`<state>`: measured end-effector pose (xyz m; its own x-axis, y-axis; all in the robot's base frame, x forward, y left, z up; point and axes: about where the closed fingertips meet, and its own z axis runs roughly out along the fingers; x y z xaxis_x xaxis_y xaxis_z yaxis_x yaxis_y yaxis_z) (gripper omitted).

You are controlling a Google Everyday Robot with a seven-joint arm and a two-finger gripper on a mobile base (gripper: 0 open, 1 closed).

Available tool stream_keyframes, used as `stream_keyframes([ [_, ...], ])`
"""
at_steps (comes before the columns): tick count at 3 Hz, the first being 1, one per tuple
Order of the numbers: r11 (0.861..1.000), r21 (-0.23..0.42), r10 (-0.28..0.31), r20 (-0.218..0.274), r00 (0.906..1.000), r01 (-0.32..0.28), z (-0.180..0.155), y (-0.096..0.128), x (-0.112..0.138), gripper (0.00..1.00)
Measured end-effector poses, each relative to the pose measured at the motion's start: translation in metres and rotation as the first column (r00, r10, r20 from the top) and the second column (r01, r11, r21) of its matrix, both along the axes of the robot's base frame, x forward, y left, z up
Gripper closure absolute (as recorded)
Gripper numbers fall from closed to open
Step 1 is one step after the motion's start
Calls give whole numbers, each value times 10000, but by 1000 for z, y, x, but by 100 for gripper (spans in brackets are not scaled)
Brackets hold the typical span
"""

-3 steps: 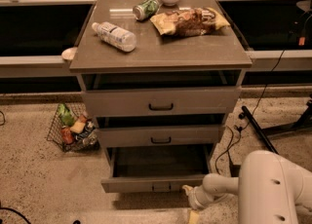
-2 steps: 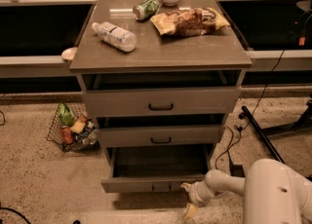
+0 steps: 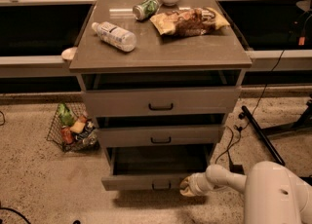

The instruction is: Close bottom drawer

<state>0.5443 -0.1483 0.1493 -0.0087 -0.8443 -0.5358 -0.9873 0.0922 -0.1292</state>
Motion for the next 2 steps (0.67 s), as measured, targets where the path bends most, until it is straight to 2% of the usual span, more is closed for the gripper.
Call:
stream_keyframes([
  [1, 9981, 286, -564, 620, 9965, 547, 1, -6, 26, 63],
  [2, 9935, 694, -976, 1035, 9898, 907, 4, -13, 47, 39],
])
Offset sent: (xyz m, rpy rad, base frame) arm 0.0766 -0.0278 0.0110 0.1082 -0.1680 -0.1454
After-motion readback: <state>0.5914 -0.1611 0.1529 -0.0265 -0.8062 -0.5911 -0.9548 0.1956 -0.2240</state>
